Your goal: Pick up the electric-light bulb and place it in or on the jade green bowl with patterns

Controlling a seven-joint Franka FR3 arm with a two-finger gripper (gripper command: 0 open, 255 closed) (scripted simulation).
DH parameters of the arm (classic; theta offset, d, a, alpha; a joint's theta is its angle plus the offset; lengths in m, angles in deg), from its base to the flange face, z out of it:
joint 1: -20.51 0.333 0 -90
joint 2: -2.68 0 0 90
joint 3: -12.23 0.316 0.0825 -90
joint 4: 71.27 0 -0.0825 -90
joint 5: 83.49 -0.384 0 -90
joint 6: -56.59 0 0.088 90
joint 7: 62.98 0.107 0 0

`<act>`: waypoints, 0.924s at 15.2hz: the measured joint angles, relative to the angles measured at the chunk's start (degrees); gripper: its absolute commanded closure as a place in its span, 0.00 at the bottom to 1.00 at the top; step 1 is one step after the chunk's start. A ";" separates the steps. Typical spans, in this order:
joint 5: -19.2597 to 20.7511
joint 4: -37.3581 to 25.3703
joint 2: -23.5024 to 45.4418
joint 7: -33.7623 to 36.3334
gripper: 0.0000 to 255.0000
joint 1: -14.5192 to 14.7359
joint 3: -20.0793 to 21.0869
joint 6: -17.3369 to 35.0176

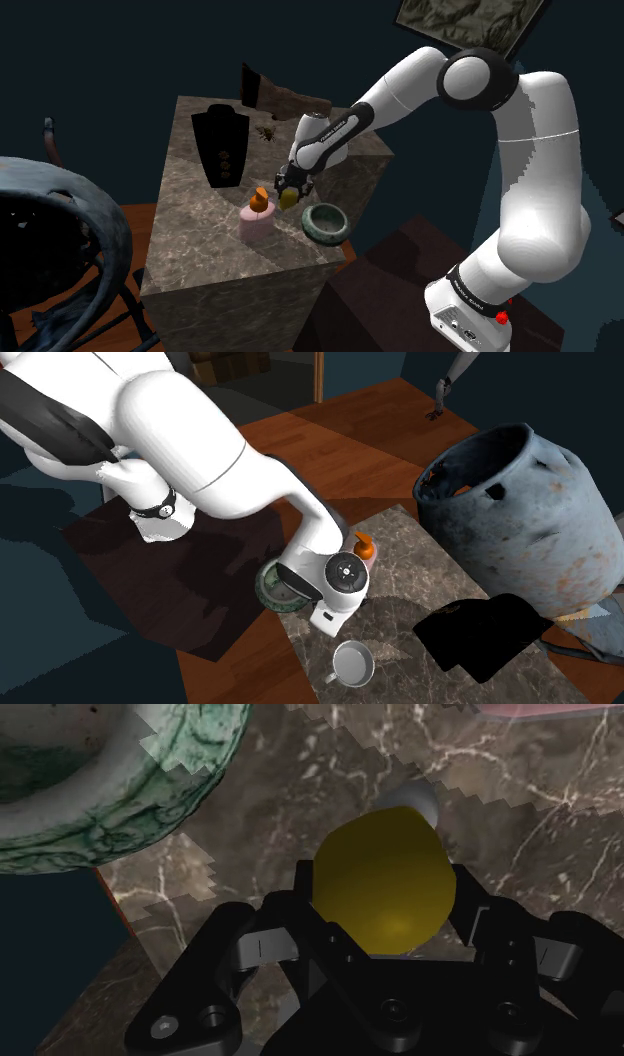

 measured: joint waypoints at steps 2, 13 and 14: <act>-0.22 0.87 -1.52 -0.08 1.00 -0.31 0.29 -0.64; -1.66 2.56 -9.03 -0.29 1.00 -1.57 1.89 -6.42; -1.78 2.46 -9.63 -0.26 1.00 -1.62 2.01 -7.11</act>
